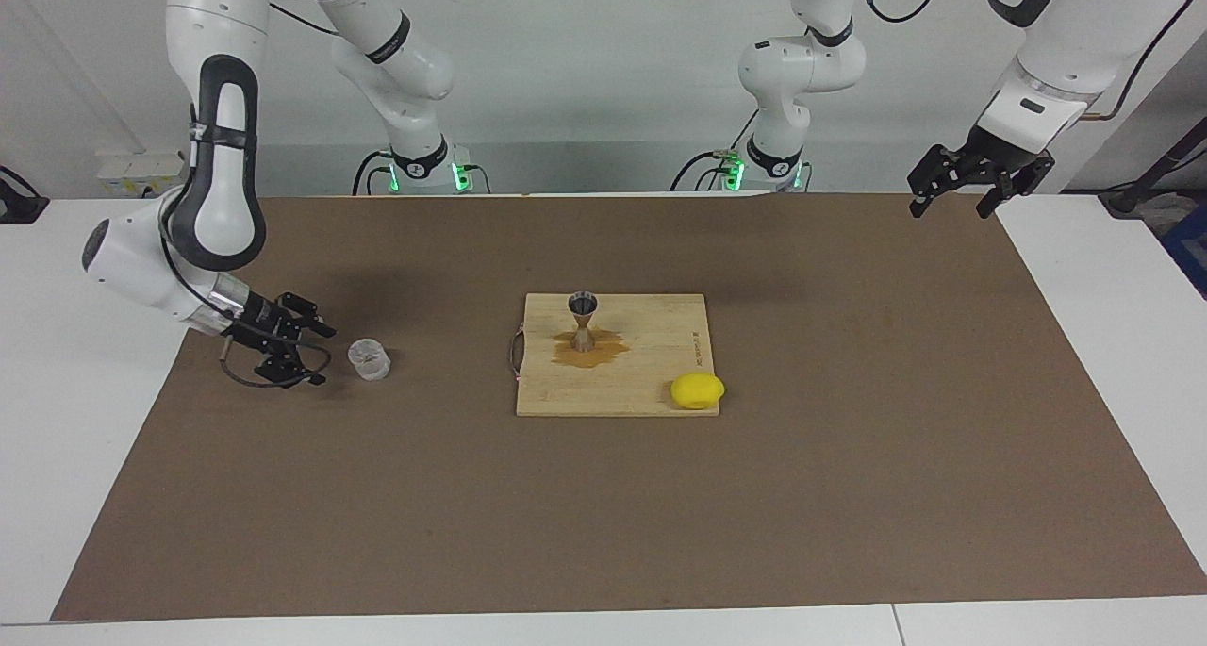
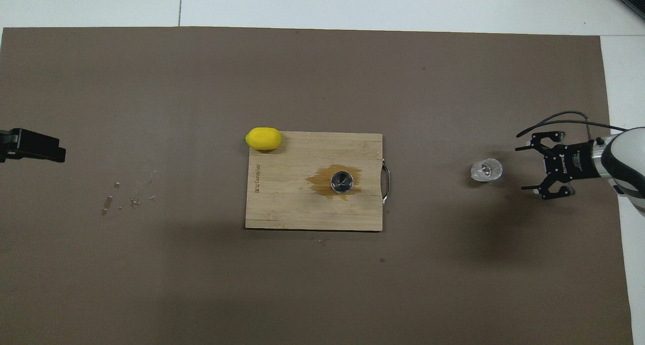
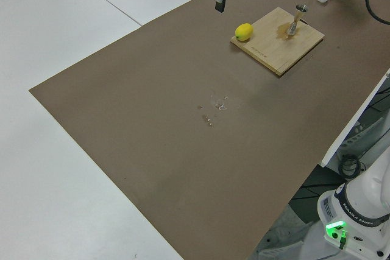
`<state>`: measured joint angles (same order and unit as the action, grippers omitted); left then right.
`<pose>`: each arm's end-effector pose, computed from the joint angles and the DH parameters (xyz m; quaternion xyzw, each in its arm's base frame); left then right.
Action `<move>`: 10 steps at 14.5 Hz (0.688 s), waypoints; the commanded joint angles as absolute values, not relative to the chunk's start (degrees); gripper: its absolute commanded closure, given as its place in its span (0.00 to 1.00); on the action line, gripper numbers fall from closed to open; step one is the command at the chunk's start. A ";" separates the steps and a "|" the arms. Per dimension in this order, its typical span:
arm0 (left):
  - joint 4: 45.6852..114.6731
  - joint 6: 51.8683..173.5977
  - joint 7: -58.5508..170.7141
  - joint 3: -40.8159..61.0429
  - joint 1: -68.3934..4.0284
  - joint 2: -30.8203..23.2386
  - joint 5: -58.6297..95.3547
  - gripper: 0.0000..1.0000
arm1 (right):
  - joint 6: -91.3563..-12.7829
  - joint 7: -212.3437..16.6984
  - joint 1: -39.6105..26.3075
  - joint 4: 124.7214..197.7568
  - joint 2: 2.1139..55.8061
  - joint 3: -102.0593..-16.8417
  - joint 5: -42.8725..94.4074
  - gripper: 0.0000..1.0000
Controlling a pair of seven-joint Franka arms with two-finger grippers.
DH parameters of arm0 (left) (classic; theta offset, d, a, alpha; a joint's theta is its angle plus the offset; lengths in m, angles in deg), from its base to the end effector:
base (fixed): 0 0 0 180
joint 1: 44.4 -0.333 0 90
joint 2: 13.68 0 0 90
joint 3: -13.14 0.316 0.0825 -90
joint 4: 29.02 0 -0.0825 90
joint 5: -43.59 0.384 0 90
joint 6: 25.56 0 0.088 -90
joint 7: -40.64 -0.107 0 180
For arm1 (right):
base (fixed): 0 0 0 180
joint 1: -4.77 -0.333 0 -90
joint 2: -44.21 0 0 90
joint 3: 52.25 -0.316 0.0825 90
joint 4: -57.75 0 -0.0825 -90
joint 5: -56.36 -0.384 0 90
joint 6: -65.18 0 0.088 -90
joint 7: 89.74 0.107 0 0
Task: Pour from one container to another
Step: 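Open the right gripper and withdraw it from the clear cup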
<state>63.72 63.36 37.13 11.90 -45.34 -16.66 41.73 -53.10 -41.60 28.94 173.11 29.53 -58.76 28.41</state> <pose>0.5360 -0.0066 0.6287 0.9993 -0.0334 -0.0069 0.0159 0.5552 -0.1527 0.3175 -0.7341 0.6366 0.1529 0.1801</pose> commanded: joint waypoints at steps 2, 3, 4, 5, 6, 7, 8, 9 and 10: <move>65.90 64.61 38.00 12.44 -44.22 -18.42 42.71 0.00 | -52.95 -51.73 26.33 173.25 34.37 -59.98 35.60 0.01; 65.90 64.61 38.09 12.44 -44.22 -18.42 42.71 0.00 | -53.12 -56.81 24.39 172.98 34.54 -59.81 36.48 0.01; 65.82 64.61 38.09 12.44 -44.05 -18.42 42.71 0.00 | -53.12 -61.65 23.33 171.93 34.63 -59.90 38.76 0.01; 65.73 64.61 38.09 12.44 -43.87 -18.33 42.71 0.00 | -52.95 -63.70 21.49 170.79 34.98 -59.90 43.39 0.01; 65.73 64.70 38.09 12.44 -43.96 -18.33 42.71 0.00 | -52.86 -64.59 19.82 170.52 35.51 -60.07 48.48 0.01; 65.73 64.70 38.00 12.53 -43.96 -18.33 42.71 0.00 | -52.86 -65.30 17.63 170.43 36.73 -60.16 51.84 0.01; 65.73 64.70 38.09 12.53 -43.96 -18.33 42.62 0.00 | -52.77 -65.56 14.56 170.17 37.53 -60.07 53.70 0.01; 65.81 64.70 38.09 12.53 -43.96 -18.33 42.62 0.00 | -52.77 -65.65 12.62 169.90 38.49 -59.99 55.46 0.01; 65.81 64.70 38.09 12.44 -43.96 -18.33 42.62 0.00 | -52.60 -65.83 11.64 169.38 39.20 -60.07 57.65 0.01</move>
<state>63.72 63.39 37.17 11.88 -44.94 -16.66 41.73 -53.02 -63.51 13.73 169.67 36.86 -60.07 53.81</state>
